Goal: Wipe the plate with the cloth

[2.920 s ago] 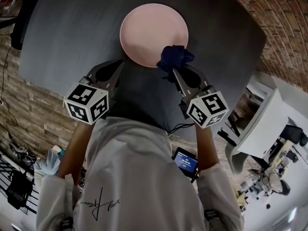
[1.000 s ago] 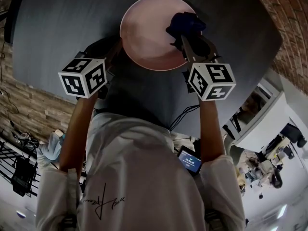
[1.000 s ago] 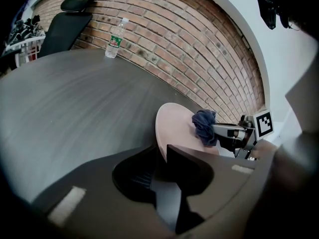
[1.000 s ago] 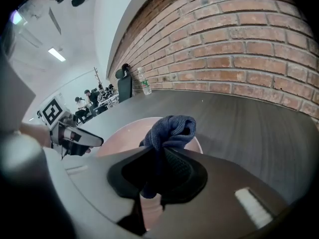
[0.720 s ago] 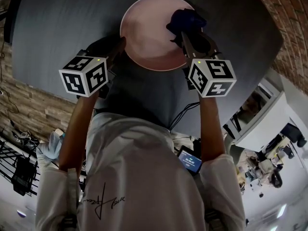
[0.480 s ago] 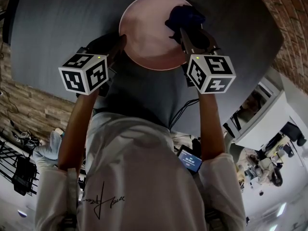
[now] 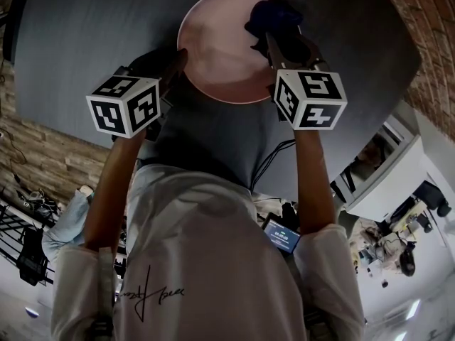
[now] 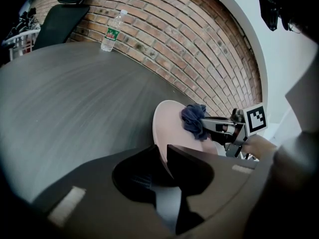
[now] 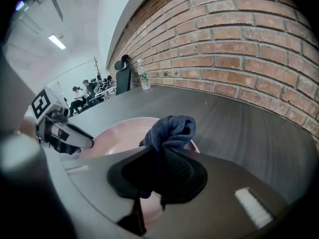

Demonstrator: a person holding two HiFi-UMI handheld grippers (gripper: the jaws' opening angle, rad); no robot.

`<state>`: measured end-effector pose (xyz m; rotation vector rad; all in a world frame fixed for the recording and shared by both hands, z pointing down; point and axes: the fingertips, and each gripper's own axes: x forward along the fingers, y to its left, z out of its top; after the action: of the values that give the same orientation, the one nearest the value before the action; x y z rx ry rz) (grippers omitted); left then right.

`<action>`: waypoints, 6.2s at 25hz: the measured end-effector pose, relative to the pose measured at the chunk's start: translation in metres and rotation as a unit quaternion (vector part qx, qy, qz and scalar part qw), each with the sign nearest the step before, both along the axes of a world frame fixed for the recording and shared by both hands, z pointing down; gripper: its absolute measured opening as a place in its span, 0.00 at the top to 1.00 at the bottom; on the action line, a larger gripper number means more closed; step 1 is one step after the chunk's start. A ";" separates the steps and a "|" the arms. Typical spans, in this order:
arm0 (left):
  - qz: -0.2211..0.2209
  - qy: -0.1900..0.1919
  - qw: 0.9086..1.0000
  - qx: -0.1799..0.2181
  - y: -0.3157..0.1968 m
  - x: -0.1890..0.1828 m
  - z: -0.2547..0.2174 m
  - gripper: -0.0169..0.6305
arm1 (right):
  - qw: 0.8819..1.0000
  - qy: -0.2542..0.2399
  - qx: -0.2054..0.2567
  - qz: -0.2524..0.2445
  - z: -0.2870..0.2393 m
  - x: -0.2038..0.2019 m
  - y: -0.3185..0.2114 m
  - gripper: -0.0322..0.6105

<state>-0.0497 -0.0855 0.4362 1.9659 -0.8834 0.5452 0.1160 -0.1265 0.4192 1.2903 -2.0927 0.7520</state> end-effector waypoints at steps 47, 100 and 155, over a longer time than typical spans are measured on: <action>0.029 0.013 0.999 -0.012 -0.002 0.000 0.000 0.85 | 0.994 0.085 -0.049 -0.050 0.016 -0.048 -0.023 0.86; 0.017 0.027 0.999 -0.019 -0.001 0.000 0.000 0.86 | 0.990 0.038 -0.048 -0.127 0.016 -0.114 0.007 0.86; -0.021 0.043 0.998 -0.029 -0.003 0.000 0.002 0.90 | 0.980 0.011 -0.105 -0.171 0.016 -0.125 0.074 0.85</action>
<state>-0.0496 -0.0888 0.4379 1.8999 -0.8430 0.4532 -0.0089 -0.0527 0.4355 0.7957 -2.0782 0.7728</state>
